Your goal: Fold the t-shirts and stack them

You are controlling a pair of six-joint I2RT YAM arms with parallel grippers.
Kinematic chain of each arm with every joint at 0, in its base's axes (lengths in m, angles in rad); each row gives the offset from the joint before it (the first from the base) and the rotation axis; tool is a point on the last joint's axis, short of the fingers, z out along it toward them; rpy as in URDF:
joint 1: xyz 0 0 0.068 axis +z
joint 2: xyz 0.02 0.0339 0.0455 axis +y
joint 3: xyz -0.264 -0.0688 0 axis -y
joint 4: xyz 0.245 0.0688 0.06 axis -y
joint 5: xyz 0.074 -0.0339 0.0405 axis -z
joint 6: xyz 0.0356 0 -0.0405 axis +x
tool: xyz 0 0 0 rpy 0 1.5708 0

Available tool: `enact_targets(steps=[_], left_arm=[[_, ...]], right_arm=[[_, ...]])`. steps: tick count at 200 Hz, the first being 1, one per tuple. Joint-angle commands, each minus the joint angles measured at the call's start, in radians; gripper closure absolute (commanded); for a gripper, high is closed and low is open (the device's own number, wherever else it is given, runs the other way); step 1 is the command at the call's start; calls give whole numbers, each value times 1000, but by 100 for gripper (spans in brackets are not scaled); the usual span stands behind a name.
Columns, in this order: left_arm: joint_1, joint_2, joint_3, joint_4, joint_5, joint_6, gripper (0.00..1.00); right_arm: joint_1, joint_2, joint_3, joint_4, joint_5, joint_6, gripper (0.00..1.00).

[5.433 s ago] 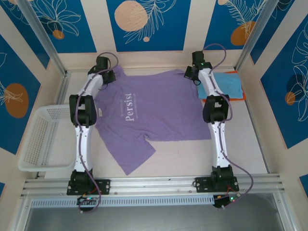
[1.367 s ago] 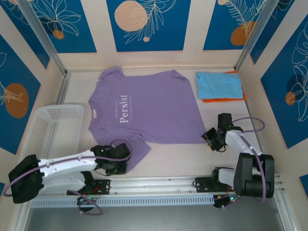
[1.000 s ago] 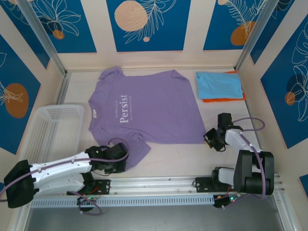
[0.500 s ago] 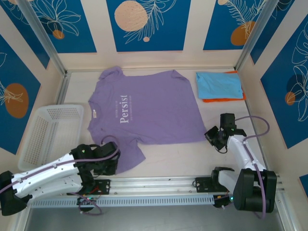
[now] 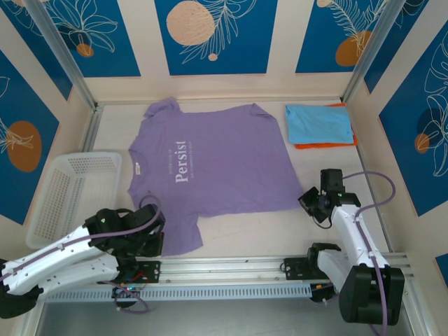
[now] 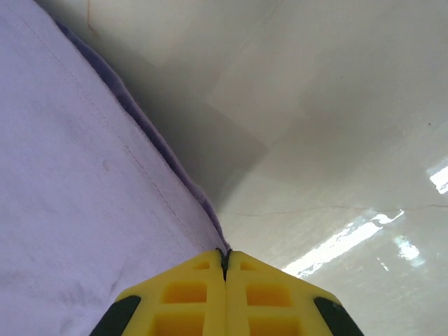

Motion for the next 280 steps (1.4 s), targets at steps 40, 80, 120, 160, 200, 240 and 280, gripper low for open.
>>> enact_targets(steps=[40, 80, 120, 160, 200, 240, 280], left_arm=[[62, 54, 172, 47, -235, 52, 100], [328, 150, 265, 180, -200, 242, 100], [597, 306, 317, 342, -57, 364, 100], [785, 499, 381, 451, -5, 390, 100], [895, 673, 463, 504, -11, 386, 100], [955, 827, 545, 539, 45, 362, 100], [961, 981, 698, 496, 3, 374, 100]], right_arm=[[170, 158, 195, -2, 82, 29, 100], [188, 377, 361, 27, 140, 17, 100], [157, 558, 492, 48, 125, 18, 100], [122, 700, 608, 39, 123, 17, 100], [100, 812, 701, 28, 117, 22, 100], [96, 881, 745, 31, 112, 33, 100], [96, 915, 778, 31, 95, 40, 100]])
